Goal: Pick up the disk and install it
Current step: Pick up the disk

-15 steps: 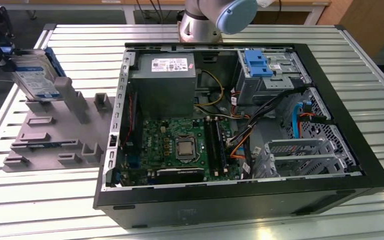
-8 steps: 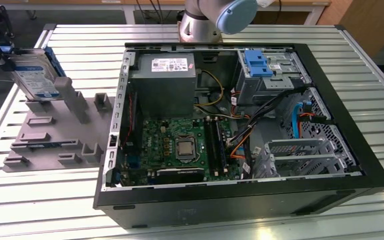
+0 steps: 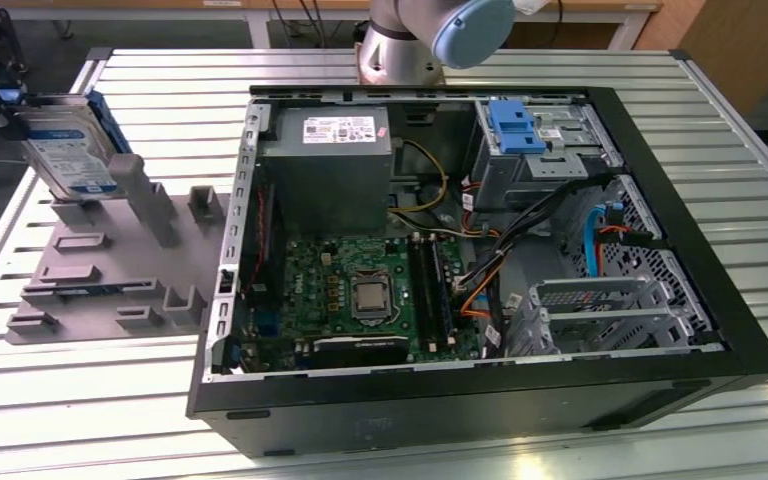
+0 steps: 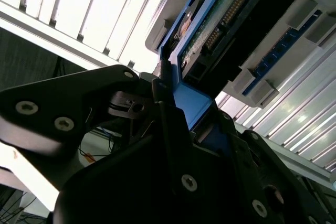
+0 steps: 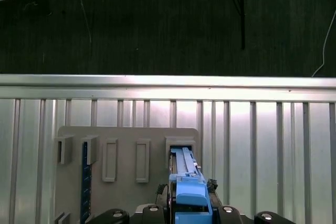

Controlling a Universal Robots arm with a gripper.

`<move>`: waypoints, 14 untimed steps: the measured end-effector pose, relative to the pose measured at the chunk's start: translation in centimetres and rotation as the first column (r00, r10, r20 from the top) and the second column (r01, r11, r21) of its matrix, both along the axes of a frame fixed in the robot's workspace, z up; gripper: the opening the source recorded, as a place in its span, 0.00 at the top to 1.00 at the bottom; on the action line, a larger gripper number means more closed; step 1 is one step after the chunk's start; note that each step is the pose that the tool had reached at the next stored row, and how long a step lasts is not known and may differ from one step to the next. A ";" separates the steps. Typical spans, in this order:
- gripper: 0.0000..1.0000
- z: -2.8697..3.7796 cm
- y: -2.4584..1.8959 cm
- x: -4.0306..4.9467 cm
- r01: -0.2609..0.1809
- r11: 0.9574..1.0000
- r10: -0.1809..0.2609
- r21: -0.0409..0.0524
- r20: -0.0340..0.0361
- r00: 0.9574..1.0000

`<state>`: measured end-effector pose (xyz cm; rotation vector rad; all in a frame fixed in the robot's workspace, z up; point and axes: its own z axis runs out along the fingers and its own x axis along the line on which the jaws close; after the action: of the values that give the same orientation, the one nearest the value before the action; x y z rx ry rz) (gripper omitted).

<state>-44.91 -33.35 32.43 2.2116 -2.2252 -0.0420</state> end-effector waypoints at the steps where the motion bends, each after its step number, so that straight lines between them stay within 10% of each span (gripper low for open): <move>1: 0.64 0.07 0.00 0.00 0.000 1.000 0.000 0.000 0.000 1.000; 14: 0.64 0.37 0.00 0.00 0.000 1.000 0.000 0.000 0.000 1.000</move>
<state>-44.91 -33.35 32.81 2.2117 -2.2252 -0.0420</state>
